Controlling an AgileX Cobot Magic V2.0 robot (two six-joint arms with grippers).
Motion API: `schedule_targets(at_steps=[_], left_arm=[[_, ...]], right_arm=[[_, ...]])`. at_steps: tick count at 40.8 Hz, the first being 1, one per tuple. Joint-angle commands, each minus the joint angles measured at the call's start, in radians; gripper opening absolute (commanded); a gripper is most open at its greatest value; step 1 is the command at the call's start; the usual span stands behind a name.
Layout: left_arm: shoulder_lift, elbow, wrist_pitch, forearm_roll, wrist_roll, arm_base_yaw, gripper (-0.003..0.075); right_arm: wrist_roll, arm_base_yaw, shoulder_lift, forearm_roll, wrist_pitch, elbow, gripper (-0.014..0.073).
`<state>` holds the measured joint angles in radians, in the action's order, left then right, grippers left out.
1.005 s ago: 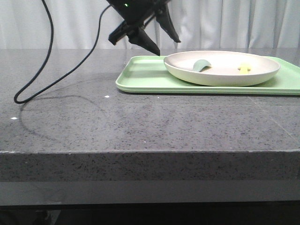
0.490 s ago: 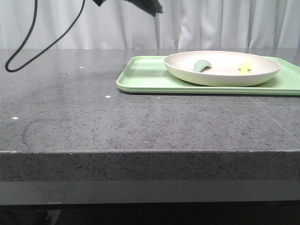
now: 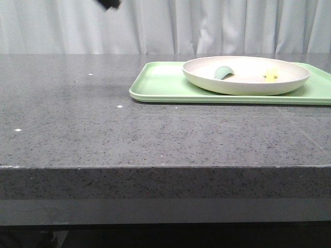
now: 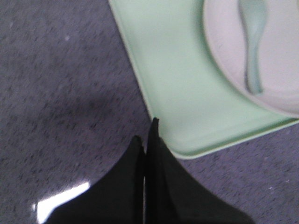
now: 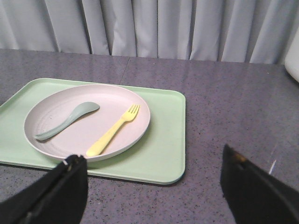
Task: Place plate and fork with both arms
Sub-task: 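Lower the plate onto the tray, open and raise the left gripper, then move the right gripper above the yellow fork on the plate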
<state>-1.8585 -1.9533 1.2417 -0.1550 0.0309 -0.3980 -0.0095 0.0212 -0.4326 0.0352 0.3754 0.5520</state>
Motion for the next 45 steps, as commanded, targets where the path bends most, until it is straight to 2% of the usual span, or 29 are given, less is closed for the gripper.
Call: schedule_targets(at_steps=[1,11,21,32,45], left_arm=[[0.155,0.151,-0.127,0.015,-0.004,0.018,-0.0018],[0.444,0.620,-0.556,0.017,-0.004,0.019,-0.0018],[0.739,0.961,-0.824,0.017,-0.004,0.019,-0.0018],[1.091,1.262,-0.965,0.030,-0.004,0.019,-0.0018],[1.510,1.453,-0.986,0.030,-0.004,0.019,-0.0018]], right_arm=[[-0.006,-0.008,-0.012,0.000,-0.079,0.033,0.0602],[-0.006,-0.008,-0.012,0.000,-0.079,0.033,0.0602],[-0.006,-0.008,-0.012,0.000,-0.079,0.033,0.0602],[-0.006,-0.008,-0.012,0.000,-0.079,0.033,0.0602],[-0.006,-0.008,-0.012,0.000,-0.079,0.031,0.0602]])
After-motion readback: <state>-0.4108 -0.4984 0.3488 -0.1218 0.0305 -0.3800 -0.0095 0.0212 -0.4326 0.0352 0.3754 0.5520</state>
